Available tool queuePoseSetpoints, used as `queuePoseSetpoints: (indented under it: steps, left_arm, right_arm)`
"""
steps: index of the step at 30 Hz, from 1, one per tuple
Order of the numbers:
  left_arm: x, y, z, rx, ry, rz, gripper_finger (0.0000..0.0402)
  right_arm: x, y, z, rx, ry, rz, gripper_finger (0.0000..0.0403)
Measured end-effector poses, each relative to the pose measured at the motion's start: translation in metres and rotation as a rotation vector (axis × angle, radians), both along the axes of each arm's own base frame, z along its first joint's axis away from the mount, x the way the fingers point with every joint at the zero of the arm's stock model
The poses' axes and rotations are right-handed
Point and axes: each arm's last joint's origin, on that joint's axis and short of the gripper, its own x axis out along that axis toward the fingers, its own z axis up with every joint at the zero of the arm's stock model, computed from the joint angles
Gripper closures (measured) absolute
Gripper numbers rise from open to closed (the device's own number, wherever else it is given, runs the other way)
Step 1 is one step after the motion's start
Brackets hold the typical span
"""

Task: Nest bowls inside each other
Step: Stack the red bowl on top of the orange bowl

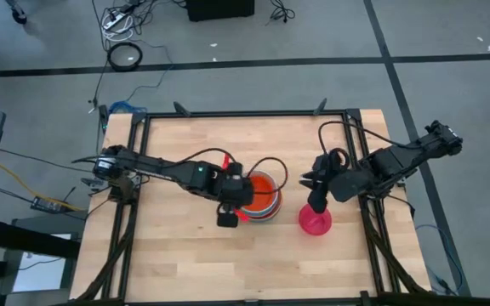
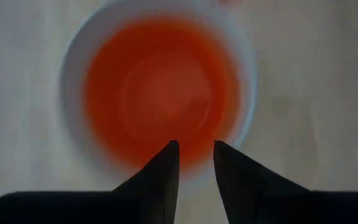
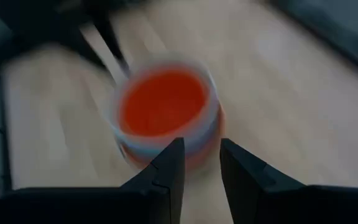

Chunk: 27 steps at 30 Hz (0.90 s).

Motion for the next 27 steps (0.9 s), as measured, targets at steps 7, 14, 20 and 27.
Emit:
queuePoseSetpoints:
  steps: [7,14,20,27]
  left_arm:
    - [-0.043,-0.004,0.031,0.083,0.031,0.132,0.0293]
    - [-0.076,-0.019,0.057,0.112,-0.071,0.205,0.0293]
    - [-0.084,-0.031,0.062,0.128,-0.111,0.213,0.0293]
    - [-0.089,-0.041,0.061,0.128,-0.115,0.203,0.0293]
  right_arm:
    - [-0.027,0.008,-0.036,0.251,0.312,-0.114,0.0312]
    - [-0.024,0.05,-0.078,0.422,0.418,0.069,0.0312]
    - [-0.017,0.075,-0.113,0.433,0.52,0.118,0.0312]
    - [-0.009,0.091,-0.15,0.256,0.651,0.125,0.0312]
